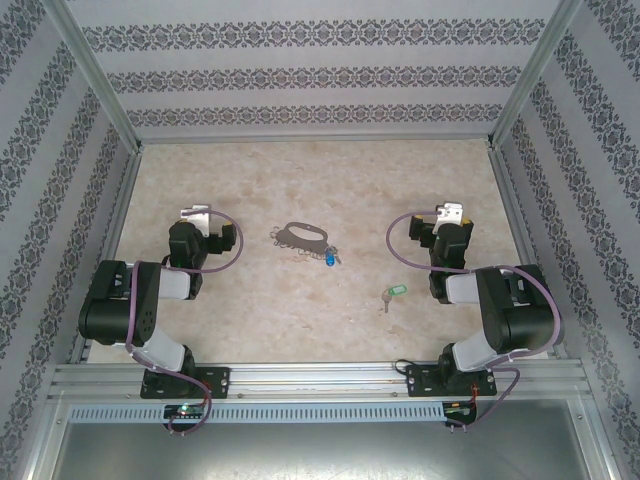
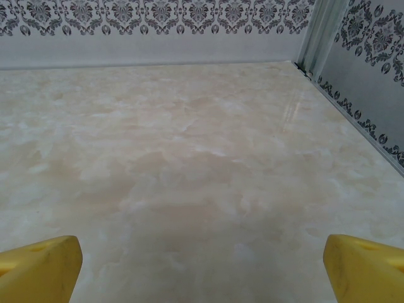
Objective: Put the keys on the keyring
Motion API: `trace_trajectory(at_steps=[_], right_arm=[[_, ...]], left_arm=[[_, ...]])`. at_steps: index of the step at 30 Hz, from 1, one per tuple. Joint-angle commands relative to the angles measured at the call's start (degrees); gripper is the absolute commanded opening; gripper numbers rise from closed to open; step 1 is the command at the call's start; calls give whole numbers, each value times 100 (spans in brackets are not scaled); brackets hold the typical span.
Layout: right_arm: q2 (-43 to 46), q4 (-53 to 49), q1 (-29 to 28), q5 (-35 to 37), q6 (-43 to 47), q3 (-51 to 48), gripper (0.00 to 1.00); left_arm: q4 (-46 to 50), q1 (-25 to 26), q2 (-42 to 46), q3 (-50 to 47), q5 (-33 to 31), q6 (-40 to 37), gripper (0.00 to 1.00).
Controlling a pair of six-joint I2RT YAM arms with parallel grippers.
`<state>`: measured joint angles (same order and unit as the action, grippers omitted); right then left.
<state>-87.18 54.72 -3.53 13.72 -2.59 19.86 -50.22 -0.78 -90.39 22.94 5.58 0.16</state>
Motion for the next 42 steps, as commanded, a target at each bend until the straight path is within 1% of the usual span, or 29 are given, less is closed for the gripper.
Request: trace_trajectory(at_steps=[1, 6, 8, 9, 11, 12, 14, 17, 18, 20, 21, 22, 24, 26, 27, 28, 29, 31, 33, 35, 38, 40, 42], right_arm=[[-45, 144, 14, 30, -18, -52, 98], [-45, 127, 19, 26, -15, -52, 98], [-30, 148, 19, 18, -21, -52, 98], [-7, 200, -8, 91, 7, -52, 98], [352, -104, -144, -106, 242, -52, 98], [743, -632, -380, 168, 439, 133, 98], [1540, -1696, -688, 336, 516, 356, 98], [2652, -3030, -1145, 501, -107, 769, 98], [2906, -3720, -1251, 491, -419, 1032, 98], [3003, -4847, -1414, 301, -967, 1706, 98], [2895, -5339, -1493, 219, -1224, 2067, 98], [2710, -5901, -1591, 197, -1530, 2429, 98], [2198, -6677, -1723, 96, -2105, 3025, 98], [1554, -7226, -1844, -353, -2329, 3577, 98], [1193, -7560, -1934, -469, -2403, 3913, 98], [829, -7904, -2023, -531, -2452, 4267, 98], [535, -8248, -2086, -611, -2465, 4562, 98], [-30, -8836, -2180, -861, -2528, 5095, 98], [-370, -9130, -2233, -1220, -2572, 5445, 98], [-558, -9298, -2336, -1410, -2524, 5603, 98], [-759, -9263, -2467, -1733, -2388, 5631, 98], [-870, -9101, -2501, -2131, -2410, 5563, 98], [-934, -8985, -2583, -2294, -2383, 5538, 98]], left_arm=[[-331, -45, -45, -78, 26, -59, 100], [-196, -45, -49, -10, -90, -16, 100], [-98, -45, 129, -9, -81, -33, 100], [209, -45, 398, 56, -132, -11, 100], [1393, -46, 976, 358, -165, 105, 100], [1814, -45, 1269, 456, -32, 161, 100], [2486, 10, 1732, 618, 255, 355, 100], [3550, 231, 2255, 1043, 300, 948, 100], [3853, 327, 2402, 1202, 258, 1319, 100], [4552, 491, 2553, 1573, 78, 2245, 100], [5001, 546, 2546, 1830, 93, 2746, 100], [5468, 565, 2470, 2100, 250, 3150, 100], [6062, 577, 2183, 2478, 814, 3687, 100], [6388, 591, 1725, 2768, 1550, 3912, 100], [6485, 627, 1476, 2921, 1907, 3951, 100], [6617, 712, 1289, 3098, 2114, 3903, 100], [6863, 830, 1166, 3303, 2009, 3781, 100], [7725, 1099, 863, 3871, 1495, 3344, 100], [8498, 1180, 448, 4341, 1290, 3079, 99], [9178, 1209, 16, 4681, 1133, 2960, 94], [9446, 1354, -429, 4945, 927, 2862, 87], [9551, 1478, -838, 5322, 849, 2807, 82], [9637, 1563, -1252, 5687, 721, 2764, 77]])
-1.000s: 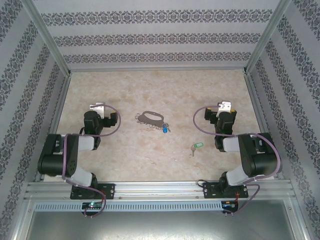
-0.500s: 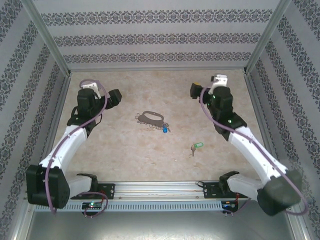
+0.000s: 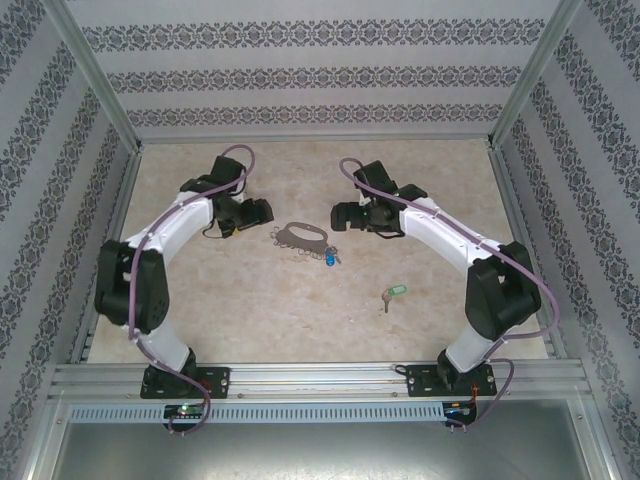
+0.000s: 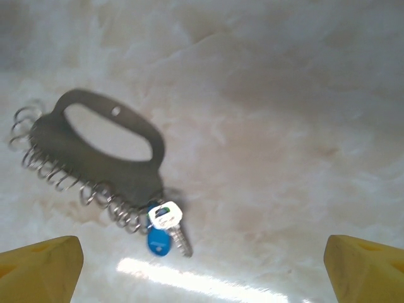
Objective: Put the keys on the keyring
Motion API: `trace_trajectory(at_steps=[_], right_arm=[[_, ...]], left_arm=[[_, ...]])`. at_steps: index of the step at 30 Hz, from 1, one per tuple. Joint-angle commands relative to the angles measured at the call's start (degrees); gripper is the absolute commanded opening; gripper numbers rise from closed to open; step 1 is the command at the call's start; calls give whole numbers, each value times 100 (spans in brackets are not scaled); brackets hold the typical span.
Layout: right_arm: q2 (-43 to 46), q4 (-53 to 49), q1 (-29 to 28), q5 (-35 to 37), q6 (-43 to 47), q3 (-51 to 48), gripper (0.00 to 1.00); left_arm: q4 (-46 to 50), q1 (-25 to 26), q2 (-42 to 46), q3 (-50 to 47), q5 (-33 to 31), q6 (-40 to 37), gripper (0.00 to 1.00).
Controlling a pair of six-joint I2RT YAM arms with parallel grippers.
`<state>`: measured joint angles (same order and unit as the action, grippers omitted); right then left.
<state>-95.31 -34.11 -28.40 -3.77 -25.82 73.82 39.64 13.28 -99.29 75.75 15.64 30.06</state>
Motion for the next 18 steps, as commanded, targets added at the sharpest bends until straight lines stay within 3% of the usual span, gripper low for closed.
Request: trace_trajectory(at_steps=[1, 10, 18], right_arm=[[-152, -102, -137, -541, -14, 158, 98], [-133, -57, 111, -934, -213, -13, 98], [-60, -14, 277, -911, -227, -90, 98]], left_arm=[[639, 183, -559, 583, -306, -234, 74], [902, 249, -2056, 2050, -318, -705, 51], [851, 256, -2277, 1981, -69, -769, 40]])
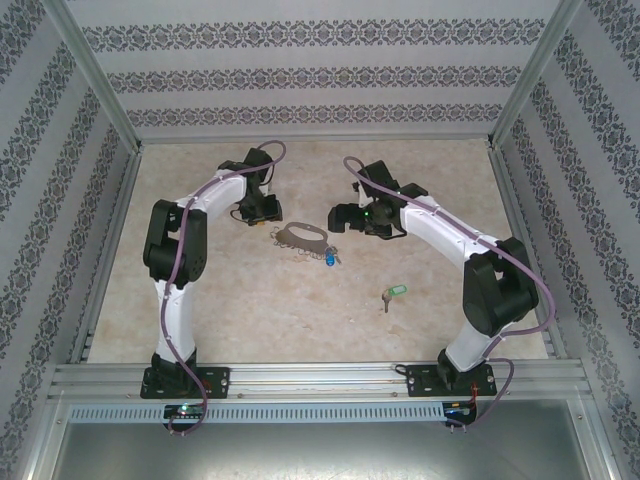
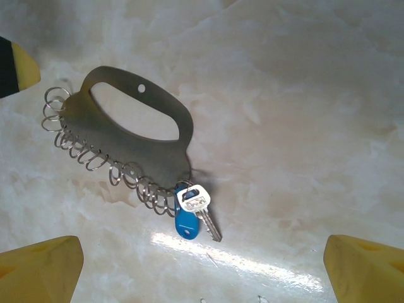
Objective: Put the keys on the keyring
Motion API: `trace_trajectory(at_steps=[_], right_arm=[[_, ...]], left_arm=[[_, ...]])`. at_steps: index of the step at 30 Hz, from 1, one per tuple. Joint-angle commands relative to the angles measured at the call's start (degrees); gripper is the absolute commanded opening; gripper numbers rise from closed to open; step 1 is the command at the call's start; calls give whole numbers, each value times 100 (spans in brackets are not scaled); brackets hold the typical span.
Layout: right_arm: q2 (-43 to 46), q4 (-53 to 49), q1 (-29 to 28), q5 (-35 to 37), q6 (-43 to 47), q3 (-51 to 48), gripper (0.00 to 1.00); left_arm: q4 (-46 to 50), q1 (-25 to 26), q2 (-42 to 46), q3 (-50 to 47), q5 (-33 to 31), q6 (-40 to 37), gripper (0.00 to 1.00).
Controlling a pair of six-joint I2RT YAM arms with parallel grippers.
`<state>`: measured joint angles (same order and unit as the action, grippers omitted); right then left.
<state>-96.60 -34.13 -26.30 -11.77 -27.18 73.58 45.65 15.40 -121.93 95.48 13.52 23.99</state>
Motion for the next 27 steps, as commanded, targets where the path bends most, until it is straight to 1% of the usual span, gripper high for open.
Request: trace_trajectory(at_steps=[1, 6, 9, 14, 20, 27], right_arm=[[54, -19, 83, -115, -94, -55, 98], [-32, -23, 159, -147, -104, 28, 98], [-52, -55, 200, -142, -99, 68, 98], [-4, -59, 271, -125, -108, 16, 98], [36, -45, 281, -113, -146, -70, 98], [95, 3, 284, -77, -198, -151, 98]], left_arm=[[169, 58, 3, -43, 218, -142, 40], [48, 86, -51, -85, 450, -99, 32], [-47, 100, -66, -189, 625, -75, 29], [-102, 128, -131, -284, 672, -96, 26], [-109, 149, -147, -236, 681, -122, 18], [48, 165, -92, -166, 581, -257, 1]])
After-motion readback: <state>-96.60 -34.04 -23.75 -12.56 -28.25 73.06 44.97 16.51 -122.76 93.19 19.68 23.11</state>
